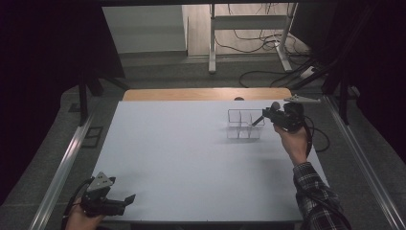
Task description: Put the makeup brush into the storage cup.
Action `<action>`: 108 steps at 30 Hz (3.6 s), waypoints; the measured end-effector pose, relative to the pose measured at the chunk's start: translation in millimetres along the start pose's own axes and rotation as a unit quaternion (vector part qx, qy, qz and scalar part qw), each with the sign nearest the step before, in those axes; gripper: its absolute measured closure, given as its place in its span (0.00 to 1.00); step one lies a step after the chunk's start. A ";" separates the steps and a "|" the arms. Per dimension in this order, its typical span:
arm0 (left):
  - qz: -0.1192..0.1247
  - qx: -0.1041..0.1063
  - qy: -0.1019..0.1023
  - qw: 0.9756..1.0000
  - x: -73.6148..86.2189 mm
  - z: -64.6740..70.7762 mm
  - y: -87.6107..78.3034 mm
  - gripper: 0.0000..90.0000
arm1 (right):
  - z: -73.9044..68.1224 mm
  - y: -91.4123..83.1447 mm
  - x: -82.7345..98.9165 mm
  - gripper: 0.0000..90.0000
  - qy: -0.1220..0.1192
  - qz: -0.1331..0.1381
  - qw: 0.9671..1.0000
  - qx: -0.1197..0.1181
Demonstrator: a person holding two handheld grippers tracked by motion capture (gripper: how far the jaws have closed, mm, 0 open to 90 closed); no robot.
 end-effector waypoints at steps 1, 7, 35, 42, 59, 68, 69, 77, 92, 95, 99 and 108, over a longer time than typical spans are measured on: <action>0.000 0.000 0.001 1.000 0.0 0.0 0.2 0.02 | 0.0 0.6 0.7 0.85 -0.001 -0.002 1.000 0.000; -0.001 0.002 0.002 1.000 0.0 0.2 0.7 0.02 | 0.3 5.8 3.7 0.85 -0.002 -0.006 1.000 0.002; -0.009 0.004 0.009 1.000 1.1 2.3 3.6 0.02 | 0.6 25.6 17.9 0.85 -0.008 -0.026 1.000 0.012; -0.012 0.004 0.012 1.000 1.5 2.8 4.1 0.02 | 0.3 30.5 21.4 0.83 -0.008 -0.035 0.999 0.014; -0.013 0.003 0.014 1.000 1.7 3.3 4.3 0.02 | -6.3 31.4 17.3 0.16 -0.013 -0.038 0.999 0.006; -0.013 0.004 0.015 1.000 1.7 3.6 4.6 0.02 | -5.3 32.4 26.0 0.02 -0.016 -0.066 0.998 0.007; -0.014 0.004 0.015 1.000 1.7 3.5 4.6 0.02 | -5.9 31.9 26.5 0.01 -0.015 -0.067 0.998 0.005; -0.010 0.007 0.015 1.000 1.1 3.8 4.0 0.02 | -10.0 29.7 29.6 0.00 -0.013 -0.073 0.997 -0.004; -0.010 0.008 0.014 1.000 1.2 3.5 3.7 0.02 | -15.9 25.5 35.3 0.00 -0.024 -0.084 0.996 -0.008; -0.010 0.008 0.014 1.000 1.3 3.4 3.9 0.02 | -16.9 24.4 36.6 0.00 -0.028 -0.085 0.996 -0.008; -0.009 0.009 0.012 1.000 1.2 3.1 3.7 0.02 | -18.0 22.2 38.6 0.00 -0.033 -0.087 0.996 -0.006; -0.009 0.009 0.012 1.000 1.3 3.0 3.9 0.03 | -19.7 19.5 44.9 0.01 -0.044 -0.094 0.995 -0.003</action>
Point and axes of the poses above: each handheld gripper's, and its own axes: y roughly forward along the jaws, x roughly out of its underside, z roughly to its right, the point moved 10 cm from there along y, roughly forward along the jaws, and after that the axes turned 10 degrees about -z, right-handed, at the moved point
